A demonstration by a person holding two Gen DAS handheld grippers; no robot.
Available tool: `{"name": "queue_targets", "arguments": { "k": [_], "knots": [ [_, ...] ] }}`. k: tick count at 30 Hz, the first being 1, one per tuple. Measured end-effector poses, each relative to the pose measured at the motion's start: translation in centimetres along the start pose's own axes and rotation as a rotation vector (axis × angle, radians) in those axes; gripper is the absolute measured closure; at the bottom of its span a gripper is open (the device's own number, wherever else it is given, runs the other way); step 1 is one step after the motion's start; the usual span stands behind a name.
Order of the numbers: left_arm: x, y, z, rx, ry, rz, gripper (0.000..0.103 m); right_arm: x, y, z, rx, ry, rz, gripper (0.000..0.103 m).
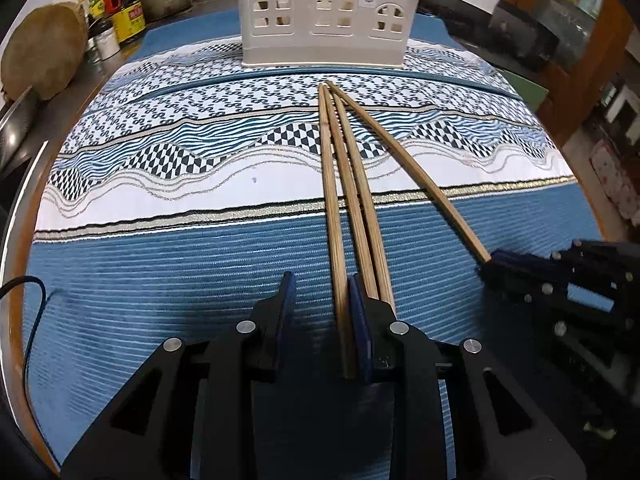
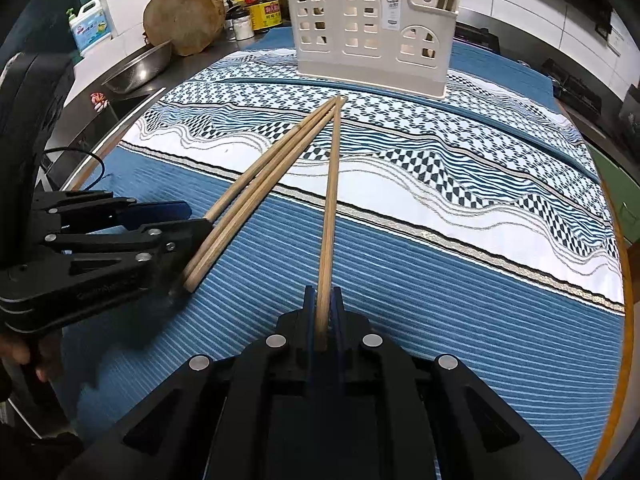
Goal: Organize utensils
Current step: 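Close right gripper on a chopstick while left gripper closes on another chopstick, then lift both held chopsticks upright and carry them above the white caddy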
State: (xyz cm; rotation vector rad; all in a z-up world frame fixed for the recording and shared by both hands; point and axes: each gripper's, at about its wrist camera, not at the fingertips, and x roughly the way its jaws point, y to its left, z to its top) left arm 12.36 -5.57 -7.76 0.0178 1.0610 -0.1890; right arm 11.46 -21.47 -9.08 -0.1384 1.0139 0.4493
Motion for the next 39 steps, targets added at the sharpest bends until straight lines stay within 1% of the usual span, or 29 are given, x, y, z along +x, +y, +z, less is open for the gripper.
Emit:
{"name": "queue_targets", "arguments": {
  "k": [5,8,11,14,15,16,17,18,21,24,29,32,36,39],
  "knots": [
    [0.0,-0.3,0.0,-0.003,0.003,0.02,0.075,-0.1,0.0,-0.1,0.002,0.0,-0.001,0.096],
    [0.1,-0.4,0.3,-0.01,0.022,0.036,0.075,0.0,0.0,-0.1,0.0,0.005,0.0,0.096],
    [0.2,-0.2,0.6,-0.046,0.034,0.035,0.075,0.1,0.0,-0.1,0.0,0.007,0.001,0.096],
    [0.1,-0.2,0.4,-0.051,0.025,0.028,0.076,0.1,0.1,-0.1,-0.001,0.006,0.001,0.096],
    [0.1,-0.3,0.3,-0.044,0.023,0.032,0.078,0.1,0.1,-0.1,-0.001,0.007,0.002,0.096],
    [0.0,-0.3,0.3,-0.039,0.021,0.038,0.083,0.0,0.1,-0.1,0.0,0.005,0.002,0.096],
    [-0.1,-0.3,0.2,-0.036,0.021,0.032,0.094,0.0,0.1,-0.1,-0.001,0.003,0.003,0.096],
    [-0.1,-0.4,0.2,-0.031,0.023,0.023,0.096,-0.1,0.1,0.0,-0.001,0.002,0.004,0.096],
    [-0.1,-0.4,0.0,-0.02,0.014,0.02,0.096,-0.8,0.1,0.2,-0.007,-0.015,0.003,0.096],
    [-0.1,-0.1,0.0,-0.031,0.008,0.008,0.097,-1.8,-0.1,0.7,-0.011,-0.04,0.003,0.096],
    [-0.2,-0.3,-0.1,-0.017,-0.013,-0.014,0.097,-3.3,-0.5,1.7,-0.016,-0.08,0.005,0.096],
    [-0.8,-0.1,0.2,-0.02,-0.03,-0.036,0.097,-4.9,-0.6,2.6,-0.027,-0.121,-0.002,0.096],
    [-2.7,0.0,1.2,-0.016,-0.07,-0.059,0.097,-7.5,-1.2,4.3,-0.041,-0.196,-0.014,0.096],
    [-4.5,0.1,2.7,-0.011,-0.127,-0.07,0.097,-9.4,-1.9,6.0,-0.039,-0.255,-0.013,0.096]
  ]
}}
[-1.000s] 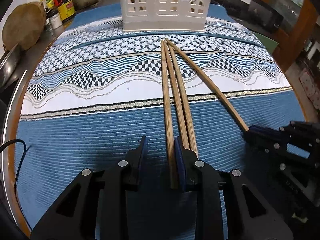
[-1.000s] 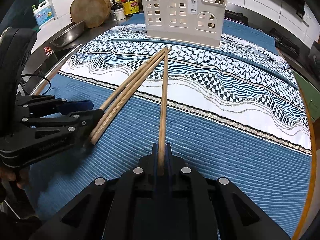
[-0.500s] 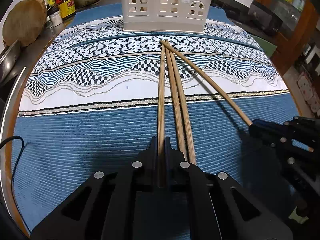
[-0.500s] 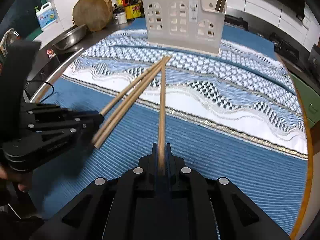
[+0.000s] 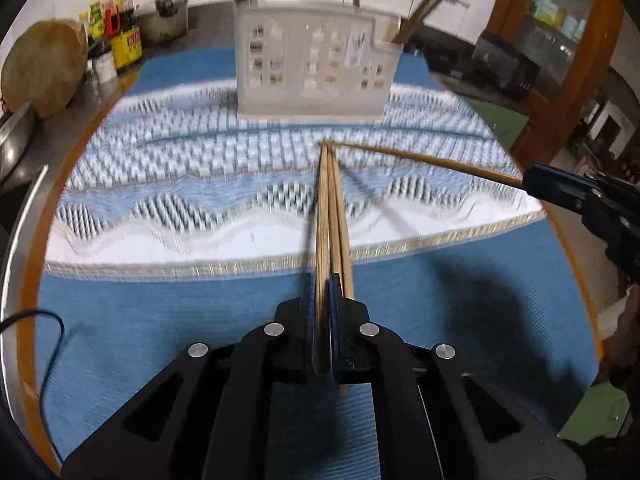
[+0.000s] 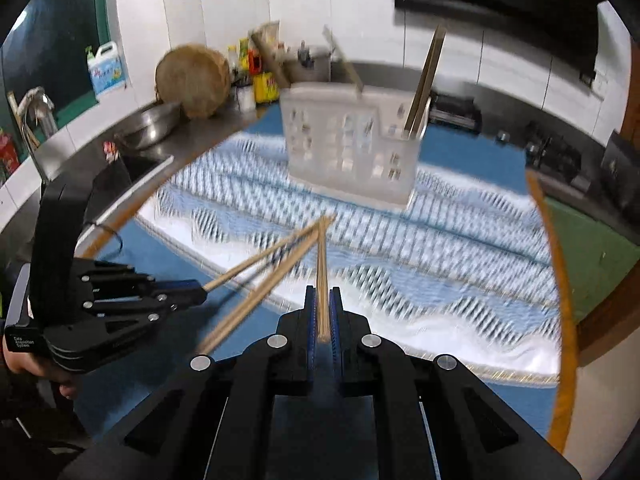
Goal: Organize utensils
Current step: 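Lift both held chopsticks upright and carry them above the white caddy, then lower both chopsticks into the white caddy and open both grippers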
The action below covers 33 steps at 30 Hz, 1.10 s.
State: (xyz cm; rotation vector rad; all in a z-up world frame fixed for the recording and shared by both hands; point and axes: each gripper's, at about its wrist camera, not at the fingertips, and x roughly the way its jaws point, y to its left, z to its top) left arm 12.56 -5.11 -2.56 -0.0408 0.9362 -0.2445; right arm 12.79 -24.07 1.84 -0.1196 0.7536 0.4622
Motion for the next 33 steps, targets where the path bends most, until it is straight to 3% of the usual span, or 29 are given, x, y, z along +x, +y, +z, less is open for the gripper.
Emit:
{"name": "queue_targets", "arguments": {
  "k": [21,33],
  "knots": [
    [-6.4,1.4,13.1,0.053,-0.259,-0.066,0.097,-5.5,-5.2,14.7,-0.031,-0.235,0.063,0.096],
    [-11.1,3.0,20.9,-0.023,-0.501,-0.065,0.097,-6.7,-6.1,22.0,-0.054,-0.375,-0.004,0.096]
  ]
}}
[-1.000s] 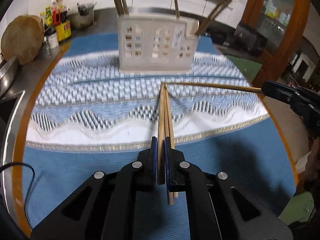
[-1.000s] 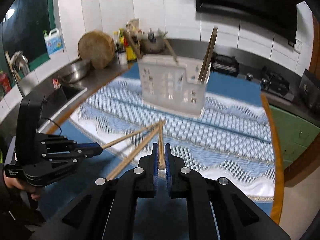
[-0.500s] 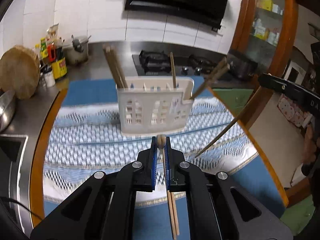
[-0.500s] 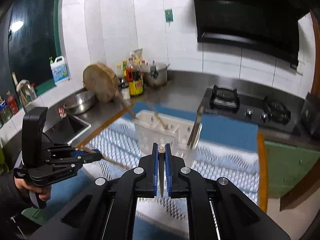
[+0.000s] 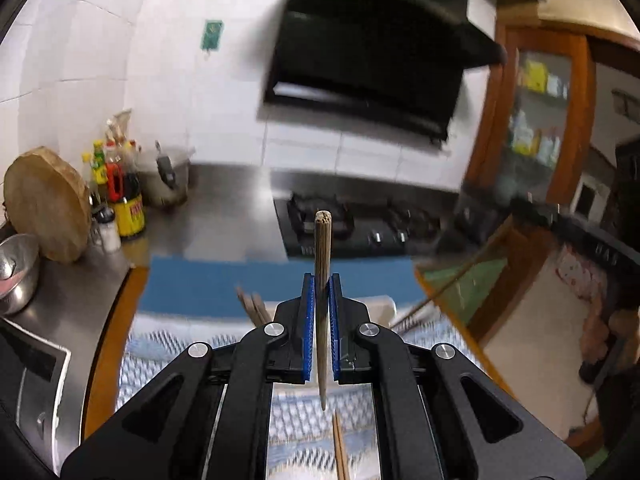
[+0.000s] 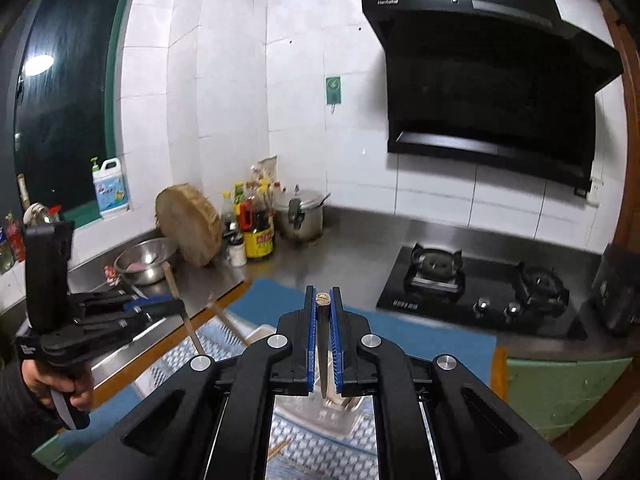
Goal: Organize utensils
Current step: 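Lower both chopsticks into the white caddy and open both grippers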
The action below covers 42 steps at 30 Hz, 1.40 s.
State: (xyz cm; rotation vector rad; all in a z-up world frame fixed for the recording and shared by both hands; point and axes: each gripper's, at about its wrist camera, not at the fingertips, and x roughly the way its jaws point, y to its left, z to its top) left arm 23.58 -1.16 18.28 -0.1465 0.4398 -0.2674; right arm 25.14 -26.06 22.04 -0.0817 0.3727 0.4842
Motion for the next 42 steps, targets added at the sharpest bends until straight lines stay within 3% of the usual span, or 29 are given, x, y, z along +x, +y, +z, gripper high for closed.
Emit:
{"name": "queue_targets", "arguments": {
  "k": [8,12,15,21,28,30,32,36,38,42],
  "knots": [
    [0.2,1.2,2.6,-0.082,-0.173,0.064,0.097,3.0,0.5,-0.1,-0.042,0.013,-0.035,0.096],
    [0.9,1.5,2.5,-0.116,-0.213,0.084,0.097,4.6,0.5,-1.1,-0.033,0.05,-0.031,0.096],
    [1.7,1.6,2.1,-0.109,-0.213,0.115,0.097,5.6,0.5,-1.9,-0.029,0.079,-0.028,0.096],
    [4.6,1.6,0.8,-0.091,-0.124,0.121,0.097,6.8,0.4,-3.8,-0.021,0.127,-0.047,0.096],
    [4.8,1.8,0.0,-0.069,-0.084,0.125,0.095,4.8,0.9,-4.2,-0.041,0.088,-0.079,0.072],
    [4.4,1.6,-0.2,-0.052,-0.077,0.127,0.091,4.0,1.1,-4.6,-0.048,0.084,-0.075,0.07],
    [3.9,1.4,-0.5,-0.036,-0.072,0.136,0.078,3.2,1.6,-5.4,-0.048,0.088,-0.061,0.067],
    [2.7,1.5,-1.5,-0.033,-0.05,0.138,0.075,2.2,2.7,-8.4,-0.026,0.127,-0.021,0.065],
    [2.2,1.6,-2.1,-0.038,-0.041,0.139,0.057,2.0,3.5,-10.3,-0.013,0.16,-0.002,0.064],
    [0.8,1.7,-3.5,-0.034,-0.03,0.156,0.053,2.1,5.5,-14.8,0.007,0.253,0.038,0.064]
  ]
}}
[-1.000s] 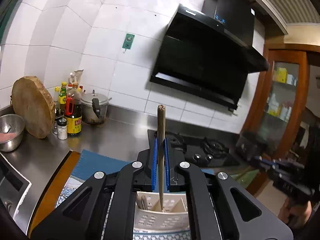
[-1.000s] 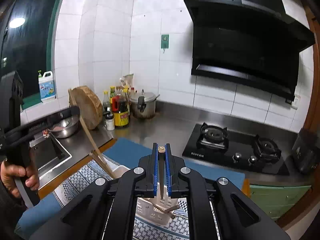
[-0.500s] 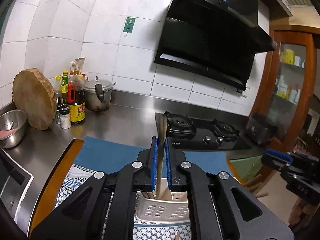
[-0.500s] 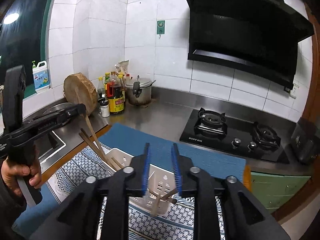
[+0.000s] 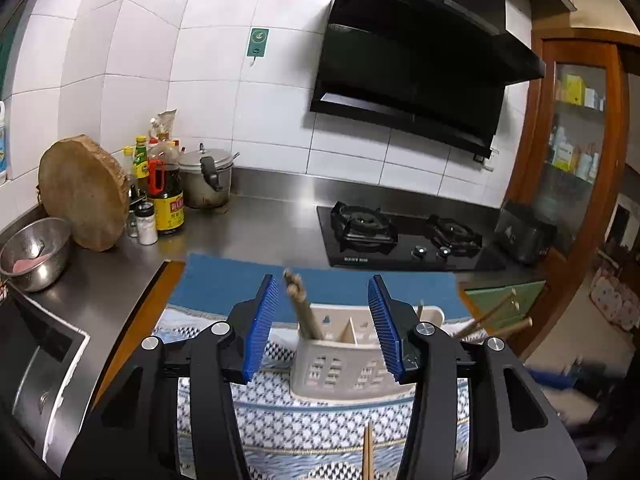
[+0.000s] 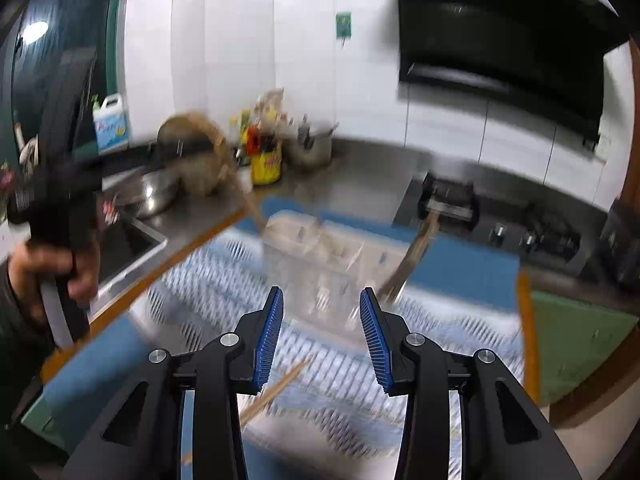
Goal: Organize utensils
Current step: 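Lower both chopsticks into the white caddy and open both grippers, then move both open grippers back down to the last chopsticks on the cloth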
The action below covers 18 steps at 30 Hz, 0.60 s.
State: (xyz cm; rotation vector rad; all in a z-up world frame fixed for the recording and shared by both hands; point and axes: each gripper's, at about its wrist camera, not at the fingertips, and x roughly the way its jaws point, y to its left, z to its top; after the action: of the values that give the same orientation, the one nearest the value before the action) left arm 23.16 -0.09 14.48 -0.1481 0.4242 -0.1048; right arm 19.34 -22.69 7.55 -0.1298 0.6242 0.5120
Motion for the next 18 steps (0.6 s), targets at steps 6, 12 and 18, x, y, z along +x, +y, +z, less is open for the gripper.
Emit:
{"name": "queue_targets", "arguments": {
  "k": [6,12,18],
  "knots": [
    [-1.3,0.4,-2.0,0.0,0.028,0.013,0.042,2.1,2.6,-5.8,0.051,0.137,0.064,0.064],
    [-2.3,1.3,-3.9,-0.01,0.056,0.035,0.035,4.2,4.8,-10.6,0.114,0.255,0.118,0.064],
    [-2.7,2.4,-5.8,-0.008,0.099,0.067,0.03,5.6,7.7,-13.6,0.107,0.329,0.155,0.062]
  ]
}}
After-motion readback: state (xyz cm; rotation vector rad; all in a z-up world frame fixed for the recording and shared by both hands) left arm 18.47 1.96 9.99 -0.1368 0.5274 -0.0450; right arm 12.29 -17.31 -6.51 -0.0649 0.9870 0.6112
